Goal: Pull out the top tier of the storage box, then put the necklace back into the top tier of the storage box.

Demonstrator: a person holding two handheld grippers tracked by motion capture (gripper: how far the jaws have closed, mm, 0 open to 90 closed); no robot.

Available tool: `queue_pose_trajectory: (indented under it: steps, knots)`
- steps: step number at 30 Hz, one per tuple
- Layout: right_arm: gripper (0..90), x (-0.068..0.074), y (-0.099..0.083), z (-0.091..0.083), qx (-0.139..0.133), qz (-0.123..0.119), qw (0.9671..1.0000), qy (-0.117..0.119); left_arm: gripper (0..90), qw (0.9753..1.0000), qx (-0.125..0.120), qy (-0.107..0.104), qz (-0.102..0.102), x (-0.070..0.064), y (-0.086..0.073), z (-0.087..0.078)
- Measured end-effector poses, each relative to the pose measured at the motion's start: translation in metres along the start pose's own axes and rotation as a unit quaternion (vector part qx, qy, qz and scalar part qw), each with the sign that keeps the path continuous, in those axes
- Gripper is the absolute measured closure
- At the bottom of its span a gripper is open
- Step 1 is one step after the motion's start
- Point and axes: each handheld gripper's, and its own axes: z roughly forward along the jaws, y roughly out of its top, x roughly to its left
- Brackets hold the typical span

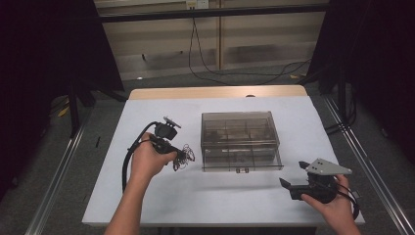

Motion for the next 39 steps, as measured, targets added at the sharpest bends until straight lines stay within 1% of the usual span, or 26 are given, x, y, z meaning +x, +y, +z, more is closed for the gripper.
queue_pose_trajectory:
  steps: [1,2,3,4,8,9,10,11,13,14,15,20,24,25,27,28,29,30,31,32,38,39]
  knots:
    - [10.3,0.0,0.0,0.0,0.0,-0.001,1.0,0.0,80.3,1.0,0.001,-0.001,-0.001,0.0,0.0,-0.001]
    - [10.3,0.0,0.0,0.0,-0.001,-0.001,1.0,0.001,80.3,1.0,0.0,0.0,0.003,0.0,0.001,-0.002]
    - [10.3,0.0,0.0,0.0,-0.001,0.0,1.0,0.001,80.3,1.0,0.0,-0.001,0.001,0.0,0.002,-0.004]
    - [10.1,0.0,0.0,0.0,0.001,0.001,1.0,0.002,80.3,1.0,0.004,-0.001,0.005,0.0,0.003,-0.007]
    - [9.9,0.0,0.0,0.0,0.002,0.001,1.0,0.002,80.3,1.0,0.0,-0.002,0.001,-0.001,0.004,-0.009]
    - [9.9,0.0,0.0,0.0,0.002,0.001,1.0,0.002,80.3,1.0,0.002,-0.002,0.005,-0.001,0.004,-0.01]
    - [9.9,0.0,0.0,0.0,0.001,0.001,1.0,0.002,80.3,1.0,0.003,-0.003,-0.001,-0.001,0.005,-0.01]
    - [9.9,0.0,0.0,0.0,0.001,0.001,1.0,0.002,80.3,1.0,0.002,-0.004,0.002,-0.001,0.005,-0.011]
    - [10.0,0.0,0.0,0.0,0.001,0.0,1.0,0.003,80.3,1.0,0.007,-0.006,-0.001,-0.002,0.006,-0.013]
    - [9.9,0.0,0.001,0.001,0.001,0.0,1.0,0.004,80.3,1.0,0.006,-0.007,0.003,-0.001,0.006,-0.014]
    - [9.9,0.0,0.001,0.001,0.001,0.0,1.0,0.004,80.3,0.9999,0.004,-0.009,0.001,-0.002,0.007,-0.014]
    - [9.9,0.001,0.001,0.002,0.002,0.0,1.0,0.003,80.3,0.9999,0.006,-0.01,0.003,-0.002,0.007,-0.017]
    - [9.8,0.002,0.001,0.002,0.002,-0.001,1.0,0.004,80.3,0.9998,0.012,-0.015,0.004,-0.002,0.008,-0.018]
    - [9.8,0.002,0.001,0.002,0.003,-0.001,1.0,0.005,80.3,0.9998,0.014,-0.014,0.005,-0.003,0.009,-0.019]
    - [9.8,0.002,0.001,0.002,0.003,-0.001,1.0,0.004,80.2,0.9998,0.012,-0.017,0.002,-0.003,0.009,-0.02]
    - [9.8,0.002,0.001,0.001,0.002,0.0,1.0,0.004,80.3,0.9997,0.016,-0.018,0.008,-0.003,0.01,-0.021]
    - [9.8,0.002,0.001,0.001,0.002,0.001,1.0,0.004,80.3,0.9997,0.015,-0.019,0.006,-0.004,0.011,-0.021]
    - [9.8,0.001,0.001,0.002,0.002,0.0,1.0,0.004,80.3,0.9996,0.015,-0.018,0.012,-0.004,0.012,-0.023]
    - [9.8,0.001,0.001,0.002,0.002,0.0,1.0,0.004,80.3,0.9996,0.015,-0.018,0.012,-0.004,0.012,-0.023]
    - [9.8,0.001,0.001,0.002,0.002,0.0,1.0,0.004,80.3,0.9997,0.013,-0.018,0.008,-0.005,0.012,-0.023]
    - [9.8,0.002,0.001,0.001,0.002,-0.001,1.0,0.006,80.2,0.9995,0.016,-0.021,0.015,-0.007,0.016,-0.028]
    - [9.8,0.002,0.001,0.001,0.001,-0.001,1.0,0.006,80.2,0.9997,0.011,-0.022,0.007,-0.008,0.016,-0.028]
